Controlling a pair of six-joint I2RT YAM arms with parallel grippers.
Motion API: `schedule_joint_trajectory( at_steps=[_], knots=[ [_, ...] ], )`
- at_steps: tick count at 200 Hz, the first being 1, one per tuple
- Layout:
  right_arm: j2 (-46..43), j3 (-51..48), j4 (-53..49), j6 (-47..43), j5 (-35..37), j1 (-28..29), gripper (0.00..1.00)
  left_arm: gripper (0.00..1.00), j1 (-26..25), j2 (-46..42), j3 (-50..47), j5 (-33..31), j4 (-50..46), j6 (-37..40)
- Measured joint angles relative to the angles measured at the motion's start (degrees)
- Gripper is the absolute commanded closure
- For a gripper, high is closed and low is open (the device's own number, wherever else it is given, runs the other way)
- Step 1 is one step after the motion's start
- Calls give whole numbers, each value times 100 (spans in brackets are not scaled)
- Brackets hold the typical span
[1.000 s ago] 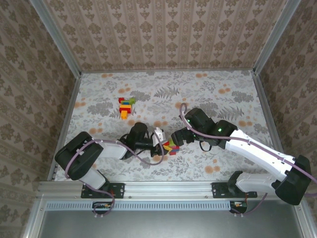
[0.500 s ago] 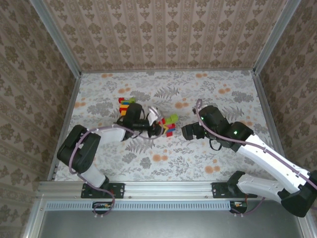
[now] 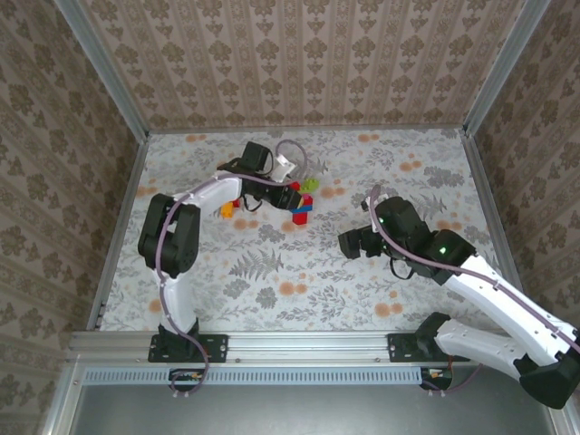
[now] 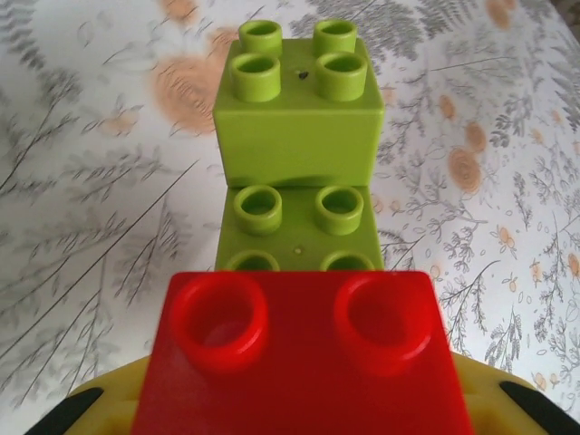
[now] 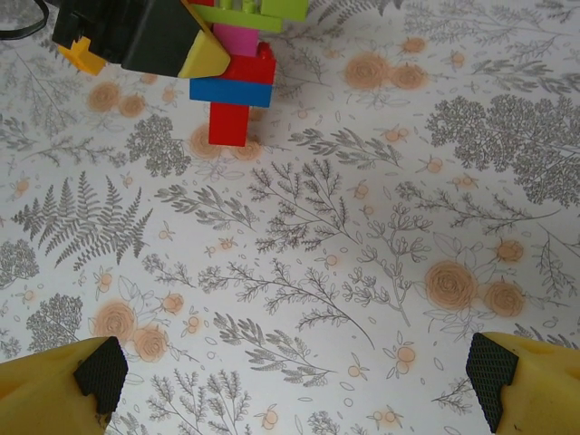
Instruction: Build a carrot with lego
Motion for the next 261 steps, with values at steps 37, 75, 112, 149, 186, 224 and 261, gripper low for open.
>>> schedule_joint_trajectory(
  at_steps=[37,75,112,149,186,224,261],
  knots=[
    [-118,-24,-2,-15,-118,-9,0,69,66,409,1255,-509,-1377,-149],
    [-201,-63,-4,-15,-227,-26,0,71,264,968,2203,-682,-2334,-321],
    [-356,-129,-2,-15,-267,-31,0,70,417,1471,2531,-717,-2953,-391],
    [-393,-210,-2,-15,-295,-31,0,69,417,1670,2745,-741,-3294,-407],
    [-391,-245,0,-15,-339,-31,0,62,424,1679,2828,-741,-3355,-409],
    [-393,-247,0,-17,-380,-31,0,60,424,1886,3005,-734,-3370,-420],
    [-393,-247,0,-17,-391,-31,0,55,426,2094,3136,-717,-3375,-424]
  ],
)
